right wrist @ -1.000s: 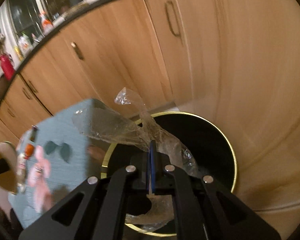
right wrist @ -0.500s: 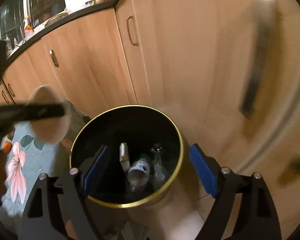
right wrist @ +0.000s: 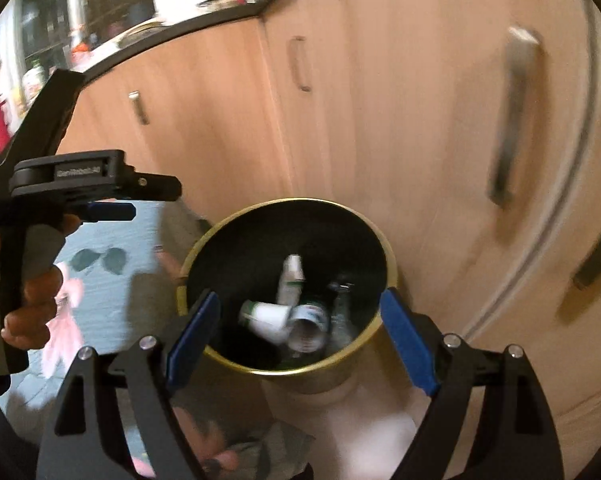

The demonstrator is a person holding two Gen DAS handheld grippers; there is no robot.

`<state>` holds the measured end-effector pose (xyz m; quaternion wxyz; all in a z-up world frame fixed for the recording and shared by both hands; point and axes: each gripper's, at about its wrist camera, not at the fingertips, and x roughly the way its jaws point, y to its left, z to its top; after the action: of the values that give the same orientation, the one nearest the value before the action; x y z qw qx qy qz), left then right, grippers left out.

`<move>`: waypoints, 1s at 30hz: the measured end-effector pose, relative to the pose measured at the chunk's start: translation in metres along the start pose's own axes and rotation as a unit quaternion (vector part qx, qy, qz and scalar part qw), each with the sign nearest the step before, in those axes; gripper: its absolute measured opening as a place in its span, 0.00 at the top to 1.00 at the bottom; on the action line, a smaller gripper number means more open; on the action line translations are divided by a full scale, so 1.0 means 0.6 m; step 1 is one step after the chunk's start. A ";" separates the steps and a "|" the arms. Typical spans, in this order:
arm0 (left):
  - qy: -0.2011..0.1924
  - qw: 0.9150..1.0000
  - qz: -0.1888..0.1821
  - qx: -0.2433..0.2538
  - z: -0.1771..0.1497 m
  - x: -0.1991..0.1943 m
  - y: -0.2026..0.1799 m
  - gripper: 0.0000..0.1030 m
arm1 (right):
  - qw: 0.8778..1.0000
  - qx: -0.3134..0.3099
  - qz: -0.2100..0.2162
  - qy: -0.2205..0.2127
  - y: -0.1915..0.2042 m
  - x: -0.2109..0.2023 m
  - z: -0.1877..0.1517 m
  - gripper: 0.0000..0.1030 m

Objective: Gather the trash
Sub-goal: 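Grasp the white paper cup with the left tool while the right tool carries the bag to the bin, then grasp the white paper box with the right tool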

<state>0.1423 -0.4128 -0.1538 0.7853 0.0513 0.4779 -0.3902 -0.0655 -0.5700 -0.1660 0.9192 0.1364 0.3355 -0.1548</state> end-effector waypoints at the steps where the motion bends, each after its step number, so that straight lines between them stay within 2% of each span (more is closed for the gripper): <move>1: -0.005 1.000 0.008 -0.007 -0.010 -0.019 0.017 0.09 | 1.000 -0.009 0.015 0.001 0.023 0.000 0.002 0.19; 5: -0.037 0.995 0.086 -0.029 -0.084 -0.124 0.116 0.08 | 0.996 -0.059 0.068 0.010 0.128 0.009 0.008 0.19; 8: -0.063 0.985 0.157 -0.048 -0.162 -0.205 0.195 0.08 | 0.987 -0.106 0.115 0.023 0.231 0.018 0.009 0.12; 10: -0.073 0.976 0.189 -0.076 -0.214 -0.259 0.248 0.08 | 0.978 -0.132 0.154 0.038 0.301 0.026 0.008 0.10; 12: -0.084 0.965 0.220 -0.116 -0.276 -0.315 0.312 0.08 | 0.964 -0.164 0.199 0.058 0.387 0.037 0.005 0.09; 16: -0.091 0.933 0.291 -0.193 -0.375 -0.405 0.434 0.08 | 0.933 -0.233 0.264 0.079 0.540 0.043 0.003 0.04; 20: -0.103 0.904 0.321 -0.263 -0.440 -0.478 0.524 0.08 | 0.898 -0.303 0.302 0.098 0.688 0.065 0.002 0.04; 22: -0.105 0.894 0.330 -0.285 -0.467 -0.501 0.559 0.08 | 0.880 -0.336 0.310 0.134 0.754 0.101 -0.007 0.04; 26: -0.110 0.884 0.329 -0.314 -0.501 -0.529 0.599 0.08 | 0.858 -0.384 0.291 0.180 0.824 0.157 -0.032 0.03; 28: -0.110 0.881 0.326 -0.325 -0.517 -0.534 0.615 0.08 | 0.843 -0.408 0.289 0.198 0.845 0.173 -0.048 0.03; 30: -0.110 0.881 0.324 -0.328 -0.525 -0.539 0.619 0.08 | 0.834 -0.425 0.283 0.207 0.859 0.182 -0.062 0.03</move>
<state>0.0871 0.1691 -0.1760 0.8873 -0.1004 0.4459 0.0616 0.1867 -0.1062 -0.1897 0.7992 -0.1499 0.4975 0.3023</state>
